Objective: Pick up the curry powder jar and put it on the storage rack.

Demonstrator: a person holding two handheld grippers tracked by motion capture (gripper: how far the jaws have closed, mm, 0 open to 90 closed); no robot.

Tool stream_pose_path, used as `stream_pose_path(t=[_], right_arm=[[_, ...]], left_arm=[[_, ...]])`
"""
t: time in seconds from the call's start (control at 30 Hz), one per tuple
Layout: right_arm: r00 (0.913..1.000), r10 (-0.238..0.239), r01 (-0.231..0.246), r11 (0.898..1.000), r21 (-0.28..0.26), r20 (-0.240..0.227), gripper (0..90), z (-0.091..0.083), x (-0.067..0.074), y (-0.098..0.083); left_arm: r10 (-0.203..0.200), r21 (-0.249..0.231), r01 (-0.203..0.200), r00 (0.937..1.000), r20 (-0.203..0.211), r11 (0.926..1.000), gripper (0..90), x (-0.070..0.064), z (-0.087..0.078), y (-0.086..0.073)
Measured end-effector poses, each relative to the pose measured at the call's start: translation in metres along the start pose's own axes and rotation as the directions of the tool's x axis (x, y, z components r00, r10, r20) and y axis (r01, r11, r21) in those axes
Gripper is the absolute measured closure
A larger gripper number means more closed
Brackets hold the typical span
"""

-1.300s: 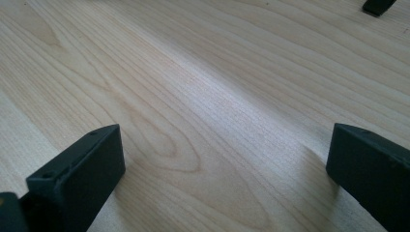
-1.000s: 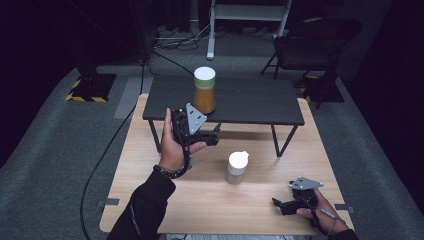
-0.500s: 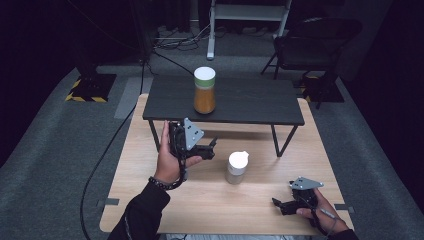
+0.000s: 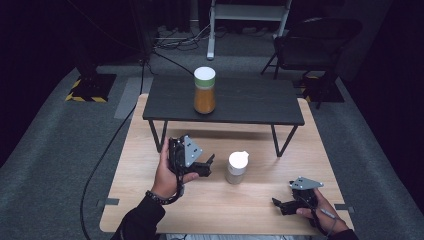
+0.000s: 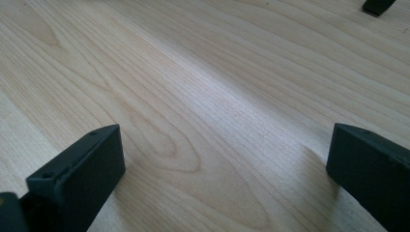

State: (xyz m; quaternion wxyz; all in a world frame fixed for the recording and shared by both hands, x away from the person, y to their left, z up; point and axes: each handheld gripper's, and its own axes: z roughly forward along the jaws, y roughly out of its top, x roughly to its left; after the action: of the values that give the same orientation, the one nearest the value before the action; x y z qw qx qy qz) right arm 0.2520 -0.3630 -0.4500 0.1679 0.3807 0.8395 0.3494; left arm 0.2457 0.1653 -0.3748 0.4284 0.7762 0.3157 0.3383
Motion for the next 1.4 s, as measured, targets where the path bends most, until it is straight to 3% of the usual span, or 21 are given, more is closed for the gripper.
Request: stream_pose_path(t=[0.1, 0.27, 0.53, 0.8, 1.13, 1.3, 1.4], right_arm=[[1.0000, 0.000, 0.000, 1.000, 0.000, 0.000, 0.0, 0.000, 0.000, 0.000], [1.0000, 0.000, 0.000, 1.000, 0.000, 0.000, 0.0, 0.000, 0.000, 0.000], [1.0000, 0.001, -0.001, 1.000, 0.000, 0.001, 0.0, 0.000, 0.000, 0.000], [1.0000, 0.001, -0.001, 1.000, 0.000, 0.002, 0.0, 0.000, 0.001, 0.000], [1.0000, 0.001, -0.001, 1.000, 0.000, 0.002, 0.0, 0.000, 0.001, 0.000], [1.0000, 0.001, -0.001, 1.000, 0.000, 0.002, 0.0, 0.000, 0.001, 0.000], [1.0000, 0.002, -0.002, 1.000, 0.000, 0.002, 0.0, 0.000, 0.001, 0.000]], left_arm=[[0.033, 0.025, -0.033, 0.9995, 0.004, 0.9991, 0.6, -0.003, -0.001, -0.005], [0.036, 0.053, -0.037, 0.9991, 0.021, 0.9979, 0.6, -0.005, -0.002, -0.014], [0.013, 0.100, -0.018, 0.9988, 0.047, 0.9948, 0.6, -0.003, -0.003, -0.028], [-0.014, 0.146, 0.007, 0.9988, 0.046, 0.9892, 0.6, -0.003, -0.003, -0.044], [-0.052, 0.206, 0.040, 0.9972, 0.053, 0.9778, 0.7, 0.004, -0.005, -0.060], [-0.062, 0.241, 0.049, 0.9971, 0.045, 0.9692, 0.6, 0.009, -0.003, -0.066], [-0.091, 0.260, 0.076, 0.9948, 0.047, 0.9627, 0.6, 0.016, -0.003, -0.070]])
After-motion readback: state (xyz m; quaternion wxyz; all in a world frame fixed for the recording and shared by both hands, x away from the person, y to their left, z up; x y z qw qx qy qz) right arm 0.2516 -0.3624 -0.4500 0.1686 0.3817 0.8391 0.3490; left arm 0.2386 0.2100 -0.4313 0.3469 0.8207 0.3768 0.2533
